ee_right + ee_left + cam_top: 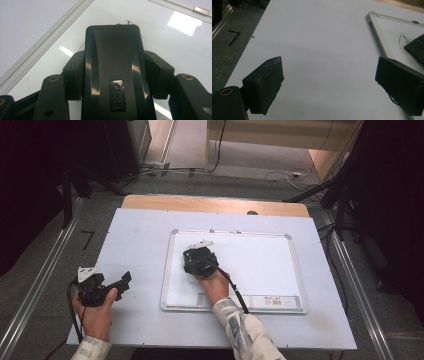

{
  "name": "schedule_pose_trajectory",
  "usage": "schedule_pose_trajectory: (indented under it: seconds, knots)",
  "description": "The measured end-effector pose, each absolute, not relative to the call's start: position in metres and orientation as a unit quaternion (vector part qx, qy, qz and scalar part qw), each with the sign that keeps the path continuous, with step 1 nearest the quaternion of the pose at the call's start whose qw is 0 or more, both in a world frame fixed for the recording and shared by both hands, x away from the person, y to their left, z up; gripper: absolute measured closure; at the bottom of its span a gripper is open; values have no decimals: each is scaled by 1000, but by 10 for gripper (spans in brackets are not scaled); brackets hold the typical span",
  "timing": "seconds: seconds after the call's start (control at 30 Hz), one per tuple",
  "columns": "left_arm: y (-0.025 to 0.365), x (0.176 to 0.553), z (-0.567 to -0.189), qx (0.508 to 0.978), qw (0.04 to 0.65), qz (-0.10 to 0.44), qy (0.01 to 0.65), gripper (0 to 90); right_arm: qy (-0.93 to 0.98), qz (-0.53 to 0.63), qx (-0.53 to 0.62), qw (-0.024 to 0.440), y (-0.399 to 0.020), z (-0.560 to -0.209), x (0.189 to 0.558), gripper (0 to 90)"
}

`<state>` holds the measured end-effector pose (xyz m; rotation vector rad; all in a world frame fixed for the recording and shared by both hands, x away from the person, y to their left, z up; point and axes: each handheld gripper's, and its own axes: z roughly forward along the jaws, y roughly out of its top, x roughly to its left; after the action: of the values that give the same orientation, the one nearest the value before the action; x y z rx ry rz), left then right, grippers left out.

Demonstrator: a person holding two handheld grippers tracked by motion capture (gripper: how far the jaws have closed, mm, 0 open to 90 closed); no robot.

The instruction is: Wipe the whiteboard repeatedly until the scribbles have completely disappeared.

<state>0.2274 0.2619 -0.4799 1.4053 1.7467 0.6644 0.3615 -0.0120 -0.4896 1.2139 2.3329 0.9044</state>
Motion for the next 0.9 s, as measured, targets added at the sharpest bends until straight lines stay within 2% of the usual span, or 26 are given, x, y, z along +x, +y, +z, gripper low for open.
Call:
schedule_pose_trajectory:
  seconds: [0.53, 0.9]
  knots:
    - [259, 231, -480, 559, 392, 260, 683, 83, 839, 328, 396, 177, 18, -492, 328, 379]
    - [261, 229, -481, 556, 392, 260, 685, 83, 833, 317, 415, 182, -3, -490, 355, 379]
